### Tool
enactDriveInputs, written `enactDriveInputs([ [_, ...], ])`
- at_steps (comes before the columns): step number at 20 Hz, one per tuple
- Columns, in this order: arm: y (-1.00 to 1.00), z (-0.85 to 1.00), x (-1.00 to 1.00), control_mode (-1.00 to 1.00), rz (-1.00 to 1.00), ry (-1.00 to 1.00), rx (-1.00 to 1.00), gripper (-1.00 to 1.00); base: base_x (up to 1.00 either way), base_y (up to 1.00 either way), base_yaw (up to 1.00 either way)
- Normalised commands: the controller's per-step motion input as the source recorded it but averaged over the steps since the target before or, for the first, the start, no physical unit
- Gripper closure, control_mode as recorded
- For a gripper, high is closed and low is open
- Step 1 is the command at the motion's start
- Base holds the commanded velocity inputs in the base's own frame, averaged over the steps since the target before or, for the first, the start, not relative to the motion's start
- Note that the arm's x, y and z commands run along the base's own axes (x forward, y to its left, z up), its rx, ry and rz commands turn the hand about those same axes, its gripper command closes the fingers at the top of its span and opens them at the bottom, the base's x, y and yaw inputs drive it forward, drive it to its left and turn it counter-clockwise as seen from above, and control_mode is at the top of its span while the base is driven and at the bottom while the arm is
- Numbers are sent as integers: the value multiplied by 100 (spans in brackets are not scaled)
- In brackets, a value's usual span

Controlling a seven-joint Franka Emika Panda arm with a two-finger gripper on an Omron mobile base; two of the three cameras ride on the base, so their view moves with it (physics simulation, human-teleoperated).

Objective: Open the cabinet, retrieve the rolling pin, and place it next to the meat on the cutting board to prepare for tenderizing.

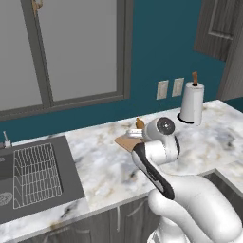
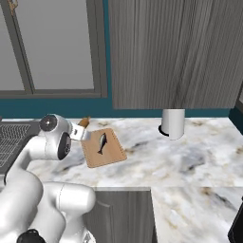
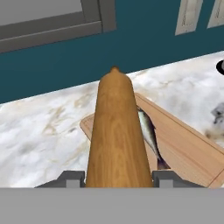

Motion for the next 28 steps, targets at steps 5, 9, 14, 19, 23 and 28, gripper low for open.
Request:
enactDriveInputs([
  [5, 0, -32, 22, -100, 6, 1, -2, 100, 0, 0, 0],
  [9, 0, -24, 25, -100, 4, 3, -3, 100, 0, 0, 0],
  [14, 0, -30, 25, -100, 2, 4, -4, 100, 0, 0, 0],
  [19, 0, -31, 22, -100, 1, 3, -3, 100, 0, 0, 0],
  [23, 0, -28, 25, -100, 0, 1, -1, 100, 0, 0, 0],
  [28, 0, -25, 22, -100, 1, 1, 0, 100, 0, 0, 0],
])
